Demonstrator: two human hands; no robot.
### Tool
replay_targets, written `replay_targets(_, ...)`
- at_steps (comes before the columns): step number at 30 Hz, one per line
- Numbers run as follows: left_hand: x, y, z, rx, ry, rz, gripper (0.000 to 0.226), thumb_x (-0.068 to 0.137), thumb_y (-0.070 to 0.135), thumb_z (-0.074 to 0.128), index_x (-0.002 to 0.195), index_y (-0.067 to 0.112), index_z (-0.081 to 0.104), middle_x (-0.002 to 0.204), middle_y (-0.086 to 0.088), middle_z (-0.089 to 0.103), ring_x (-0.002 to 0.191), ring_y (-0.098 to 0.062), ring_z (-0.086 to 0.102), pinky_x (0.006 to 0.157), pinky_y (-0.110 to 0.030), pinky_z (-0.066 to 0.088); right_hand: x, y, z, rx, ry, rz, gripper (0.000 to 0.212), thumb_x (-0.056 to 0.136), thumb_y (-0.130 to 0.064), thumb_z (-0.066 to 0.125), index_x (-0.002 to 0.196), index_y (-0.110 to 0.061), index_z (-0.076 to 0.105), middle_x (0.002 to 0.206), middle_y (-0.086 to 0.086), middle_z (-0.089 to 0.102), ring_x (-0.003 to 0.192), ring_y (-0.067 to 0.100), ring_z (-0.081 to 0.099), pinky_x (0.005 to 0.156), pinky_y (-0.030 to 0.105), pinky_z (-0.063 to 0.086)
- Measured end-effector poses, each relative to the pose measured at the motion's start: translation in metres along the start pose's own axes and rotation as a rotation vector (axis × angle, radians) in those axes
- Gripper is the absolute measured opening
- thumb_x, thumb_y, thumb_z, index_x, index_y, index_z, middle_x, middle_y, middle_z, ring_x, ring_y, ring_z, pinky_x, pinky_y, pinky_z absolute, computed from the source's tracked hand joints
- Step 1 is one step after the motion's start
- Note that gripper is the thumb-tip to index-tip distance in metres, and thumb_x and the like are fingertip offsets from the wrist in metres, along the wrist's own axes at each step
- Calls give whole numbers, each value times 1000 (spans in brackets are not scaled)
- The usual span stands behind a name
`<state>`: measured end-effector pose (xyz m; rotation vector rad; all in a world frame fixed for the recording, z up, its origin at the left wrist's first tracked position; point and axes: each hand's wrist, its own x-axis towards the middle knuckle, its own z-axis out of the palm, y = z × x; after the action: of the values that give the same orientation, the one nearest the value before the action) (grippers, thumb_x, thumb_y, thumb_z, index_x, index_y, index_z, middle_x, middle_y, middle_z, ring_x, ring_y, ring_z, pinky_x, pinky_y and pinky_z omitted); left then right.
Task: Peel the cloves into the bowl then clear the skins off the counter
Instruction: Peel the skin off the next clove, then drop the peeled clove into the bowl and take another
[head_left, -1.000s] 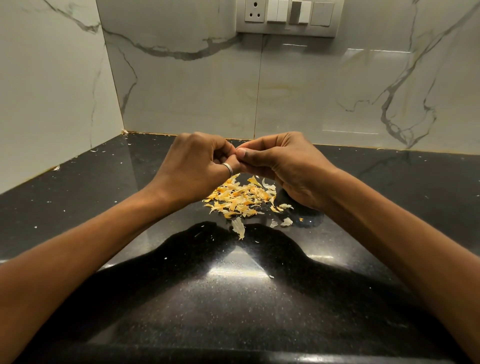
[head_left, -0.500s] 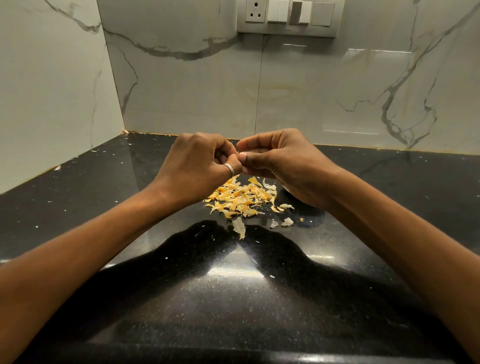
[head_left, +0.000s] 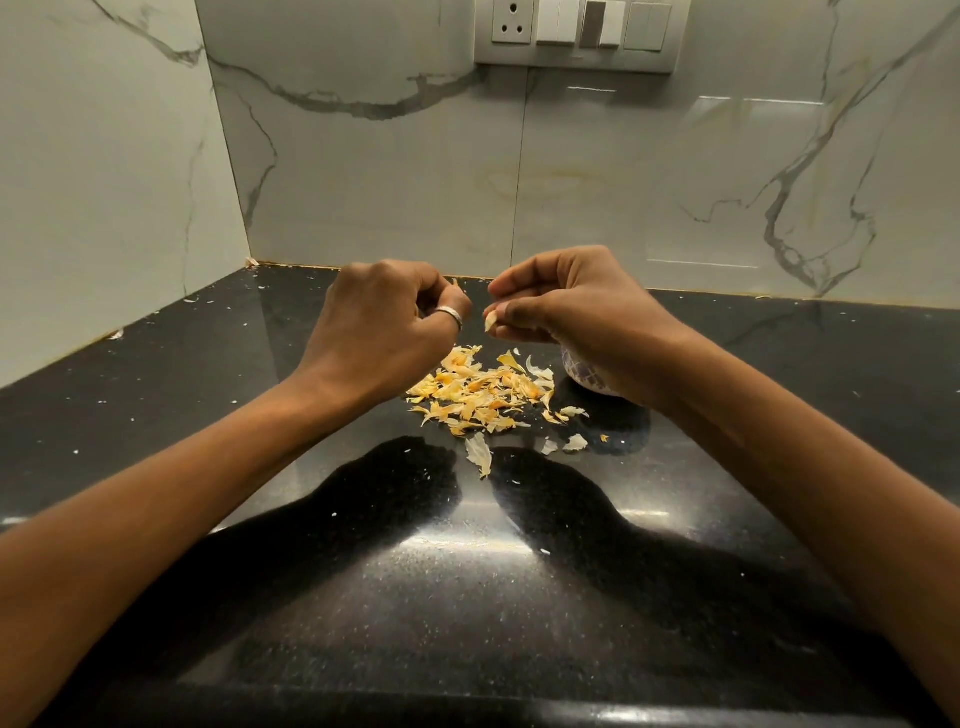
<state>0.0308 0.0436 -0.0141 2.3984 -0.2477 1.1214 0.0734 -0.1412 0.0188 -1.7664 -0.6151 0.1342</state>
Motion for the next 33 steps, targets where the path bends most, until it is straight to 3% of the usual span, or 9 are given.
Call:
replay_targets(4, 0, -1, 0, 29, 13, 0, 29, 93, 37, 68, 71, 19, 73, 59, 10, 63, 55, 0, 57, 56, -16, 37, 3, -1, -12, -288, 127, -161, 18, 88, 4, 68, 105, -2, 71, 96, 12, 74, 88, 21, 74, 82, 30, 61)
replay_targets(9, 0, -3, 1, 34, -30, 7, 11, 84, 31, 78, 78, 23, 73, 67, 11, 67, 62, 3, 60, 64, -21, 51, 8, -1, -30, -862, 315, -421, 18, 86, -1, 64, 95, -9, 77, 88, 6, 75, 77, 14, 68, 76, 31, 60)
replay_targets(11, 0, -3, 0, 44, -41, 19, 3, 83, 25, 77, 83, 25, 74, 71, 12, 68, 65, 0, 63, 69, -28, 58, 8, -2, -35, -980, 343, -384, 20, 86, -1, 61, 92, -8, 78, 88, 9, 74, 77, 19, 66, 71, 29, 55)
replay_targets(15, -1, -1, -2, 46, -60, 28, 8, 83, 22, 69, 85, 26, 76, 76, 13, 64, 69, -8, 64, 71, -33, 59, 9, 0, -42, -1173, 356, -171, 16, 84, -10, 62, 88, -10, 77, 88, 13, 71, 77, 29, 63, 66, 30, 46)
replay_targets(20, -2, -1, -2, 63, -91, -1, 15, 83, 20, 63, 81, 28, 76, 74, 13, 64, 70, -10, 63, 68, -32, 57, 4, -4, -38, -1308, 244, 45, 25, 86, -16, 62, 107, -12, 73, 93, 14, 64, 84, 33, 58, 69, 35, 46)
replay_targets(27, -1, -4, -2, 124, -80, -33, 32, 79, 3, 70, 75, 34, 62, 78, 7, 68, 72, -14, 63, 70, -33, 55, 2, -3, -37, -1380, 182, 78, 25, 88, -23, 62, 111, -20, 73, 92, 11, 61, 82, 32, 54, 71, 36, 43)
replay_targets(33, -1, -2, -2, 128, -42, -55, 30, 81, 13, 80, 71, 33, 59, 73, 14, 57, 62, 0, 47, 65, -24, 35, 3, -3, -38, -1379, 220, 16, 20, 87, -18, 64, 104, -18, 73, 96, 11, 66, 85, 34, 59, 72, 37, 47)
